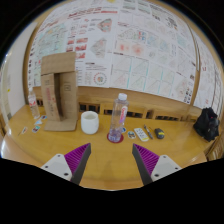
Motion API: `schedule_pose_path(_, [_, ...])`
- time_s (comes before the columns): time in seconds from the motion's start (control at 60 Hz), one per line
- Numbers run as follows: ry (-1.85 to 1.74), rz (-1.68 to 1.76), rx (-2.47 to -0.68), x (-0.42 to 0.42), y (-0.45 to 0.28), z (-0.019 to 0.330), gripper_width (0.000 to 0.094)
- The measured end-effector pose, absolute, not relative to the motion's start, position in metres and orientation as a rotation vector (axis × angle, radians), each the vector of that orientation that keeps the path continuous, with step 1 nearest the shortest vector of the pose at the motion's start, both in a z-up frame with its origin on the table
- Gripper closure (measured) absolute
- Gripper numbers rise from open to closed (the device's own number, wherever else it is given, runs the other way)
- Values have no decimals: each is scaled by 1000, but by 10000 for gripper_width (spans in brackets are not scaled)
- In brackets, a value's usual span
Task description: Pour water
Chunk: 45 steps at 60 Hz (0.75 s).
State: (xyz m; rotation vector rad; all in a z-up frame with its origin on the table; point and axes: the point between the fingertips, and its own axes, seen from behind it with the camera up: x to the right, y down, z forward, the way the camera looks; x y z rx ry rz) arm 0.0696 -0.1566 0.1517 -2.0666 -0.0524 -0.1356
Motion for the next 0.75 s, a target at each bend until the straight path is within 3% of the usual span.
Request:
schedule_pose_path(0.317, [-54,-98,-2069,39,-283,194,88])
schedule_pose_path(0.75, [-77,-106,-2026,37,-302,212,89])
